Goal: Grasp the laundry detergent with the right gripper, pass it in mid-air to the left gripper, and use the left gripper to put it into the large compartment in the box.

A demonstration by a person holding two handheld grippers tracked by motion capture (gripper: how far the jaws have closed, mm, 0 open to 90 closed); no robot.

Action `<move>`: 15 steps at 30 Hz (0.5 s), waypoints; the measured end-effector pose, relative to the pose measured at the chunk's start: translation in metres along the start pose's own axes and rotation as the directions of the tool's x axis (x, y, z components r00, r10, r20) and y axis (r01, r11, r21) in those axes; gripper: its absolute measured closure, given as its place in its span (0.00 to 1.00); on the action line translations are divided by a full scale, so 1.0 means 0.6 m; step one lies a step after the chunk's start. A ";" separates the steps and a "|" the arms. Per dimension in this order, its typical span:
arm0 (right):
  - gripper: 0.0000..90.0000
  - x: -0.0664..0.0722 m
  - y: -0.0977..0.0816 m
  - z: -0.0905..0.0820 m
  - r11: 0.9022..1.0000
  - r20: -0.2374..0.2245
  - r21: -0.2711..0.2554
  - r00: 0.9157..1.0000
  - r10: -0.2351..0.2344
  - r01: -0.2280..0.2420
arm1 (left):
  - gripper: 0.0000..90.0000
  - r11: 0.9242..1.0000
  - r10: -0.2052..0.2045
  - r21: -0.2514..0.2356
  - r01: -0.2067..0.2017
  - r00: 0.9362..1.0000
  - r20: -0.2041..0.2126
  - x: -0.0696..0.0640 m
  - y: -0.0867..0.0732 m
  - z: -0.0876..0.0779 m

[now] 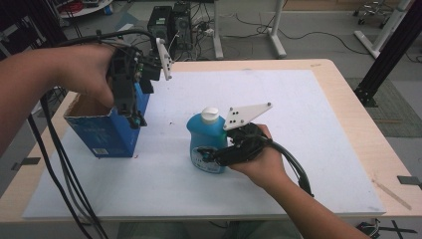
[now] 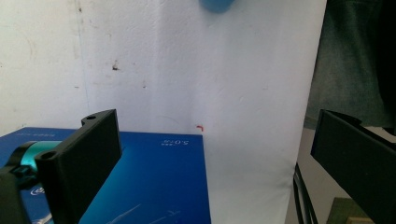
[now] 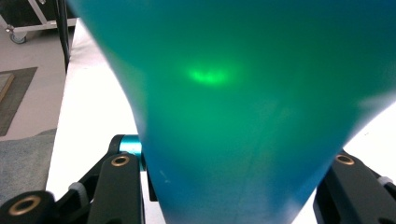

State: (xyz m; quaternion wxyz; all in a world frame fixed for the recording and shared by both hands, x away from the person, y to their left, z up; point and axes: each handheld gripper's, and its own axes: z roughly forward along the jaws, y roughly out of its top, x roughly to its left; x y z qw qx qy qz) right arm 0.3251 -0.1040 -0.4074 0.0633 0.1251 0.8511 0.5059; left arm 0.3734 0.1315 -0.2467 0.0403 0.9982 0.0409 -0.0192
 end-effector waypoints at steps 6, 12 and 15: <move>0.53 0.001 0.002 -0.001 1.000 -0.013 0.003 1.000 -0.002 0.002 | 0.02 1.000 -0.003 0.000 0.003 1.000 0.000 0.001 0.000 -0.002; 0.53 -0.004 0.008 -0.010 1.000 -0.014 0.000 1.000 -0.006 0.006 | 0.02 1.000 0.000 -0.003 0.000 1.000 0.004 0.001 0.006 -0.005; 0.53 -0.007 0.015 -0.019 1.000 -0.015 0.002 1.000 -0.012 0.012 | 0.02 1.000 0.000 -0.005 0.000 1.000 0.006 0.001 0.009 -0.007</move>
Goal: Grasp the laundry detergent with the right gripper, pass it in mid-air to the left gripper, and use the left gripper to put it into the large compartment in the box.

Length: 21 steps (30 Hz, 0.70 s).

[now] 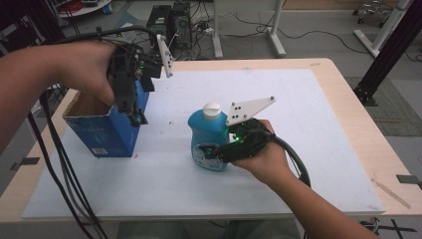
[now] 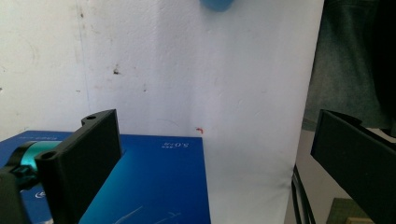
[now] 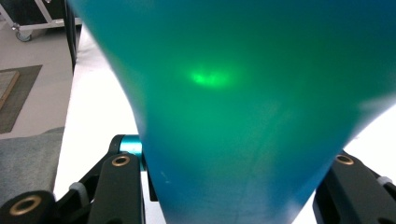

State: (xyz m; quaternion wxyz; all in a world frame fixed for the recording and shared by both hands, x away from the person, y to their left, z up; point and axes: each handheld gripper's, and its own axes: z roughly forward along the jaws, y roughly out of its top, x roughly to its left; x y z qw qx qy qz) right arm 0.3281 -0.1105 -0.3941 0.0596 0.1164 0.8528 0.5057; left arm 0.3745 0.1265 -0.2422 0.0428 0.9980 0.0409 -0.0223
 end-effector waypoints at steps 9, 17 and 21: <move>0.53 -0.008 0.027 -0.024 0.999 -0.025 -0.001 0.999 -0.036 0.036 | 0.02 1.000 0.007 -0.012 -0.007 1.000 0.002 -0.003 0.011 -0.007; 0.53 -0.010 0.039 -0.027 0.998 -0.075 -0.001 0.995 -0.068 0.068 | 0.02 0.999 0.041 -0.030 -0.041 0.999 0.011 -0.012 0.027 -0.020; 0.53 -0.008 0.039 -0.021 0.997 -0.108 0.007 0.991 -0.082 0.083 | 0.02 0.998 0.052 -0.029 -0.051 0.999 0.016 -0.017 0.032 -0.021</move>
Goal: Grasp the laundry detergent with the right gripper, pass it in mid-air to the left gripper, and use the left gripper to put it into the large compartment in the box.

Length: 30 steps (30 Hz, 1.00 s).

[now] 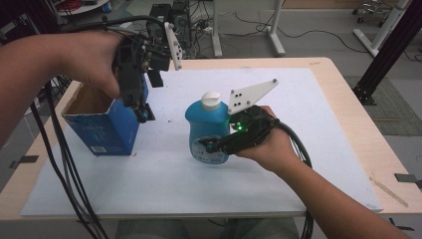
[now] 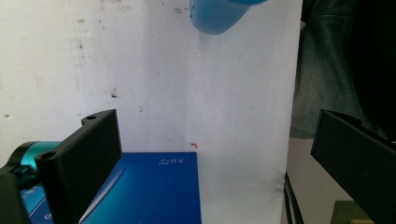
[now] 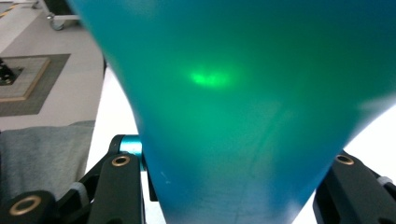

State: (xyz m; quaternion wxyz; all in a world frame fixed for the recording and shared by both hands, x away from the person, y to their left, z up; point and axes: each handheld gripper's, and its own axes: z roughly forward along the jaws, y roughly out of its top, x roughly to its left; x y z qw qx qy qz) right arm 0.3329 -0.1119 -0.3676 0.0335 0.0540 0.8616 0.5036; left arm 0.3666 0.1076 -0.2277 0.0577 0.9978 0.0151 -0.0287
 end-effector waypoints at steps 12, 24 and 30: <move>0.53 0.003 0.009 0.016 1.000 -0.056 0.001 0.998 -0.023 0.023 | 0.02 0.999 0.036 0.009 -0.036 0.999 0.010 -0.018 0.018 0.007; 0.53 0.011 0.019 0.038 0.999 -0.094 -0.001 0.994 -0.047 0.047 | 0.02 0.999 0.044 0.022 -0.045 0.999 0.007 -0.027 0.023 0.011; 0.53 0.013 0.022 0.046 0.999 -0.104 -0.009 0.993 -0.049 0.048 | 0.02 0.999 0.043 0.025 -0.043 0.999 0.001 -0.031 0.027 0.013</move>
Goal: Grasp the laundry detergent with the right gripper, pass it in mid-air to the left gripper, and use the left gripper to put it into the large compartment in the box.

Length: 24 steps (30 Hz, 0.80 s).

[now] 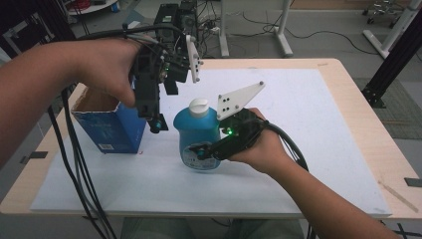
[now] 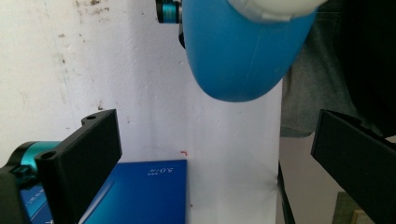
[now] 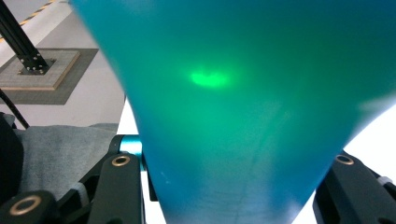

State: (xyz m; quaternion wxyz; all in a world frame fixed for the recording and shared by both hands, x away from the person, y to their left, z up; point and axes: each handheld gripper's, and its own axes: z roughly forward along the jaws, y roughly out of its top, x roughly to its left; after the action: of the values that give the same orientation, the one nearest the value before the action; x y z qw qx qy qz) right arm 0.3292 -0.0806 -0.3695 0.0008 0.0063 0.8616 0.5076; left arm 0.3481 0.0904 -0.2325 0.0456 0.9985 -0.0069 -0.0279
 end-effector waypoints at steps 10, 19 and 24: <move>0.53 0.002 0.010 0.016 1.000 -0.020 0.000 1.000 -0.018 0.018 | 0.02 1.000 0.002 0.009 -0.002 1.000 0.001 -0.005 0.011 0.006; 0.53 0.004 0.021 0.026 1.000 -0.029 -0.009 0.999 -0.017 0.016 | 0.02 1.000 0.020 0.022 -0.020 1.000 -0.001 -0.009 0.029 0.013; 0.53 0.003 0.023 0.026 1.000 -0.026 -0.008 0.999 -0.021 0.021 | 0.02 0.999 0.021 0.028 -0.021 1.000 -0.005 -0.013 0.039 0.019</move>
State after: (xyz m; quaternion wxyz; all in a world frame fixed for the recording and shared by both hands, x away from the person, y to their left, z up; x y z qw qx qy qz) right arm 0.3277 -0.0602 -0.3653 -0.0053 -0.0094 0.8596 0.5108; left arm 0.3395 0.0664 -0.2414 0.0318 0.9990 -0.0176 -0.0249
